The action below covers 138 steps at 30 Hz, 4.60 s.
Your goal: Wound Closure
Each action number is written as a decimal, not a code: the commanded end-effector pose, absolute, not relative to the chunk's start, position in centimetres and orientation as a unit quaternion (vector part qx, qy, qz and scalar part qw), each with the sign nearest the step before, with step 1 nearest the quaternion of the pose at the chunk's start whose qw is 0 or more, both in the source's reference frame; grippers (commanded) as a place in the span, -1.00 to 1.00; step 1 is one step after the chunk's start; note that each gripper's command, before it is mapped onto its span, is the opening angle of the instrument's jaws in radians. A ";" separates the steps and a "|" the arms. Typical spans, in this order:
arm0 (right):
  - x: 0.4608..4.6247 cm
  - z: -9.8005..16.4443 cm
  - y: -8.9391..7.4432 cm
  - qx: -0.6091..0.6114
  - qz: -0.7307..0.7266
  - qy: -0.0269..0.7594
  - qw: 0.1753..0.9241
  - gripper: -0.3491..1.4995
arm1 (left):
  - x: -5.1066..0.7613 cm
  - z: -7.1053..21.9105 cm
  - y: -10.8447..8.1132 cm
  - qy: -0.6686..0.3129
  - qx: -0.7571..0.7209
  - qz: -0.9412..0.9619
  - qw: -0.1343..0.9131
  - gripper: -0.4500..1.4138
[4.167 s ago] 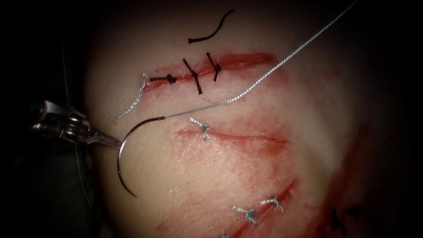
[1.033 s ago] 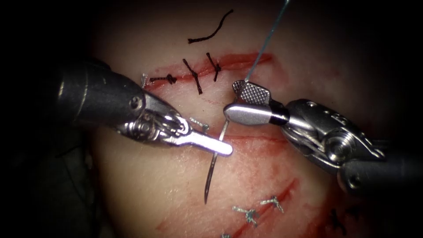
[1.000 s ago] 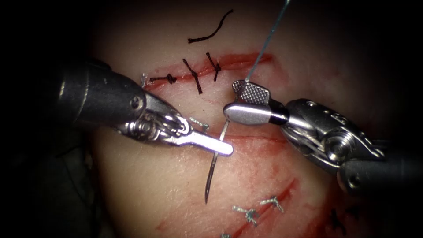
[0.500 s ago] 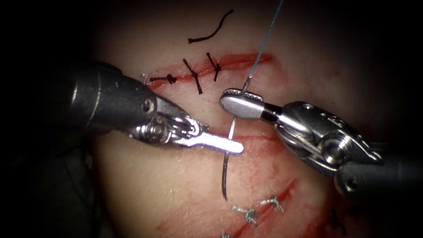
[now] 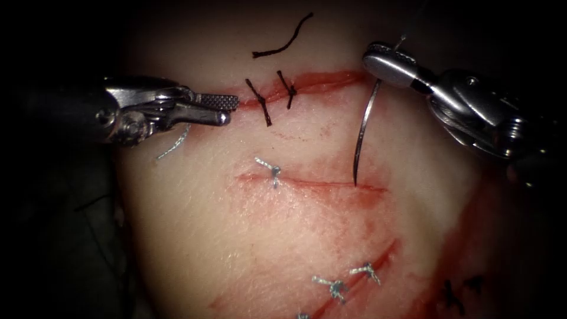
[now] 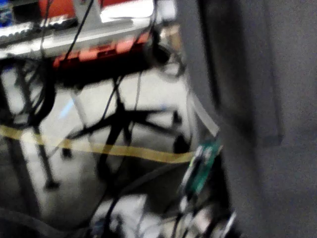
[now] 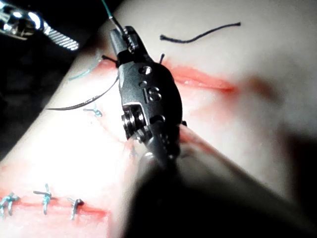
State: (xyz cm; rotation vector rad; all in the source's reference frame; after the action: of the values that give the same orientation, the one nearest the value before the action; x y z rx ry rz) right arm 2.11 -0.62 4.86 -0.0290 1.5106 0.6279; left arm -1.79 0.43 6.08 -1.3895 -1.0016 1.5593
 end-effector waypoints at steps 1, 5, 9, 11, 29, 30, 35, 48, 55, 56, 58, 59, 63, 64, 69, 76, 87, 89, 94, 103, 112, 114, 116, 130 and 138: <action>2.15 5.0 -0.5 -0.018 0.278 0.673 0.685 -1.00 | -1.85 6.1 0.4 -0.396 -0.549 0.618 0.400 0.76; 2.21 5.1 -0.6 -0.052 0.258 0.694 0.670 -1.00 | -1.92 6.4 0.2 -0.365 -0.519 0.713 0.298 0.67; 2.37 5.1 -0.8 -0.121 0.186 0.698 0.681 -1.00 | -1.99 6.5 -0.1 -0.359 -0.446 0.777 0.261 -1.00; 2.50 5.1 -0.9 -0.182 0.148 0.689 0.685 -1.00 | -2.13 6.4 -0.1 -0.345 -0.442 0.783 0.270 -1.00; 2.68 5.3 -1.1 -0.236 0.004 0.733 0.638 -1.00 | -2.90 6.3 -0.7 -0.273 -0.320 0.828 0.371 -1.00; 2.67 5.3 -1.1 -0.233 0.001 0.735 0.636 -1.00 | -2.89 6.3 -0.7 -0.277 -0.318 0.823 0.382 -1.00; 2.64 5.3 -1.0 -0.227 -0.001 0.781 0.582 -1.00 | -2.74 6.4 -0.6 -0.320 -0.358 0.755 0.447 -1.00; 2.49 5.4 -1.0 -0.265 -0.046 0.773 0.575 -1.00 | -2.62 6.4 -0.5 -0.338 -0.380 0.714 0.481 -1.00; 2.51 5.4 -1.1 -0.271 -0.064 0.765 0.581 -1.00 | -2.65 6.4 -0.5 -0.340 -0.379 0.714 0.481 -1.00; 2.51 5.4 -1.1 -0.271 -0.065 0.765 0.581 -1.00 | -2.65 6.4 -0.5 -0.341 -0.379 0.713 0.481 -1.00; 2.52 5.4 -1.1 -0.275 -0.070 0.763 0.581 -1.00 | -2.64 6.4 -0.5 -0.342 -0.379 0.713 0.481 -1.00; 2.52 5.4 -1.1 -0.278 -0.073 0.762 0.581 -1.00 | -2.64 6.4 -0.5 -0.342 -0.379 0.713 0.481 -1.00; 2.54 5.5 -1.1 -0.283 -0.082 0.757 0.584 -1.00 | -2.64 6.4 -0.5 -0.342 -0.379 0.713 0.481 -1.00; 2.54 5.5 -1.1 -0.285 -0.084 0.755 0.585 -1.00 | -2.64 6.4 -0.5 -0.341 -0.379 0.713 0.482 -1.00; 2.53 5.6 -1.1 -0.283 -0.090 0.753 0.587 -1.00 | -2.64 6.4 -0.5 -0.343 -0.379 0.712 0.482 -1.00; 2.53 5.6 -1.2 -0.278 -0.098 0.749 0.593 -1.00 | -2.63 6.4 -0.5 -0.343 -0.379 0.712 0.482 -1.00; 2.53 5.7 -1.3 -0.272 -0.107 0.744 0.600 -1.00 | -2.63 6.4 -0.5 -0.342 -0.379 0.713 0.481 -1.00; 2.53 5.7 -1.3 -0.272 -0.107 0.744 0.600 -1.00 | -2.62 6.4 -0.5 -0.342 -0.379 0.713 0.481 -1.00; 2.54 5.7 -1.3 -0.274 -0.106 0.743 0.602 -1.00 | -2.62 6.4 -0.5 -0.342 -0.379 0.713 0.481 -1.00; 2.59 5.7 -1.4 -0.281 -0.116 0.740 0.600 -1.00 | -2.64 6.4 -0.5 -0.340 -0.379 0.713 0.482 -1.00; 2.59 5.7 -1.4 -0.296 -0.127 0.734 0.598 -1.00 | -2.92 6.4 -0.4 -0.294 -0.426 0.763 0.387 -1.00; 2.59 5.7 -1.4 -0.298 -0.128 0.734 0.597 -1.00 | -2.98 6.5 -0.4 -0.280 -0.432 0.774 0.370 -1.00; 2.59 5.7 -1.4 -0.299 -0.129 0.733 0.597 -1.00 | -3.04 6.6 -0.4 -0.275 -0.431 0.777 0.369 -1.00; 2.59 5.7 -1.4 -0.300 -0.127 0.733 0.598 -1.00 | -3.02 7.0 -0.6 -0.268 -0.381 0.798 0.382 -1.00; 2.59 5.7 -1.4 -0.299 -0.129 0.733 0.597 -1.00 | -2.98 6.9 -0.7 -0.280 -0.374 0.799 0.379 -1.00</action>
State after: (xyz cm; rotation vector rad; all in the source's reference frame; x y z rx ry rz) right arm 2.50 -1.43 5.64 -0.6928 1.6990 -0.2979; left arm -2.93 -0.71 6.82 -0.9545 -0.7159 2.0403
